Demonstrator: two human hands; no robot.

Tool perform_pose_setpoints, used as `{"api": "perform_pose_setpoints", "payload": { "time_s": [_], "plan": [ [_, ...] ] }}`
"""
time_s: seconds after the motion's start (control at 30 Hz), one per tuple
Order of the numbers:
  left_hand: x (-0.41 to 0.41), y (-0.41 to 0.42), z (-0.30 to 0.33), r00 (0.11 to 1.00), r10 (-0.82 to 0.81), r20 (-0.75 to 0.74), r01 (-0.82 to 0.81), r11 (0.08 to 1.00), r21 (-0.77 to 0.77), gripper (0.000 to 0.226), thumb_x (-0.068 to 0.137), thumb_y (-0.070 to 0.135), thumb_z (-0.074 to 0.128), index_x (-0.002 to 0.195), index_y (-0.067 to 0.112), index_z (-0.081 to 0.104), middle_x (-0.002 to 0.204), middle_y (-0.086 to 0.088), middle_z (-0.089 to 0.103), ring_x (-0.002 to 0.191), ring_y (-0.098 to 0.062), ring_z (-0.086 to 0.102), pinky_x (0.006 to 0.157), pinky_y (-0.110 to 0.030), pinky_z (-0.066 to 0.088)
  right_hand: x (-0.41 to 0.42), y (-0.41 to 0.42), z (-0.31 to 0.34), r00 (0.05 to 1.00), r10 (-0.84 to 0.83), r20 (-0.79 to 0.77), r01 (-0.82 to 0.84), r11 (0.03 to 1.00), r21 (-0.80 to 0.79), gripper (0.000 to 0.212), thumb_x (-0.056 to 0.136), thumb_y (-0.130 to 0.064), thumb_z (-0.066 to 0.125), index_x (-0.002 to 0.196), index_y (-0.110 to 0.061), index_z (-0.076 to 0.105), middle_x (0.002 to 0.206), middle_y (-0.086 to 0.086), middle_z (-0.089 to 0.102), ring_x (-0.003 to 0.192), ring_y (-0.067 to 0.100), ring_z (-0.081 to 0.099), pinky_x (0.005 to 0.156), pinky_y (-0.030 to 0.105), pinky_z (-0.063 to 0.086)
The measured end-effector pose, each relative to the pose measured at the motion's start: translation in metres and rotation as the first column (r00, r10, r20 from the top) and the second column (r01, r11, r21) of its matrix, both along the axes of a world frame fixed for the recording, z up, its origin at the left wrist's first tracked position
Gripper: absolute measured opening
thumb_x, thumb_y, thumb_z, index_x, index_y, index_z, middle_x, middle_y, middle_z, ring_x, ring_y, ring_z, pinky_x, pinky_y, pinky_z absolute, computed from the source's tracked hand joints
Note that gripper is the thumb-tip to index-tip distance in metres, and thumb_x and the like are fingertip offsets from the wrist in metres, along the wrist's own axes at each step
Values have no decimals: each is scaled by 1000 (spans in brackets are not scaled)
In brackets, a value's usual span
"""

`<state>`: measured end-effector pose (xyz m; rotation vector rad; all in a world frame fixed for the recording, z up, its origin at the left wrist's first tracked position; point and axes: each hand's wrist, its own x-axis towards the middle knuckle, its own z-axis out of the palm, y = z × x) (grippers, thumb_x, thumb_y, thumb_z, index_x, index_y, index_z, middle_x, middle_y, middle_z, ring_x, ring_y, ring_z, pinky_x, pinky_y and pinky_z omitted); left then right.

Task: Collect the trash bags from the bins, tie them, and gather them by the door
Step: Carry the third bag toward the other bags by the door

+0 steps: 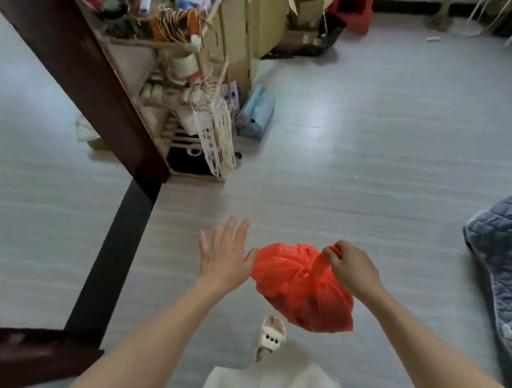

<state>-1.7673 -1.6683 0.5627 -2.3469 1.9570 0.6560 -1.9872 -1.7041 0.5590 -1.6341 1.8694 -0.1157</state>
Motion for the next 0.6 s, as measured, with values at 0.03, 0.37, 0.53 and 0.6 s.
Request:
{"api": "perform_pose_setpoints", "payload": {
  "time_s": [0.03, 0.37, 0.53, 0.6],
  "plan": [
    [-7, -30, 3, 1000, -21, -8, 21, 1000, -1, 63, 94, 44, 34, 148, 24, 8, 158, -2, 6, 146, -24, 1, 116, -54, 1, -7, -25, 3, 1000, -15, -15, 15, 1000, -16, 30, 94, -32, 43, 88, -8, 60, 97, 12, 67, 95, 33, 59, 73, 37, 43],
    [-59, -331, 26, 977, -211, 17, 212, 972, -100, 61, 94, 42, 35, 147, 24, 12, 157, -3, 11, 146, -25, 4, 115, -55, 3, -69, -295, 29, 954, -271, -131, 250, 956, -155, 39, 97, -37, 31, 76, -13, 53, 101, 19, 66, 98, 38, 59, 72, 36, 40],
    [-92, -494, 12, 957, -291, -4, 289, 952, -101, 61, 94, 43, 34, 147, 25, 9, 158, -3, 6, 146, -25, 0, 115, -55, 2, -116, -434, 17, 870, -386, -306, 352, 922, -161, 44, 98, -35, 28, 104, -8, 62, 109, 21, 65, 104, 39, 60, 83, 38, 45],
    [-104, -556, 17, 940, -340, 9, 339, 935, -100, 61, 95, 44, 33, 148, 25, 8, 158, -3, 6, 146, -25, 1, 115, -55, 3, -131, -480, 19, 845, -409, -344, 385, 913, -138, 45, 98, -35, 26, 110, -9, 61, 111, 21, 65, 105, 38, 60, 87, 39, 46]
  ]
}}
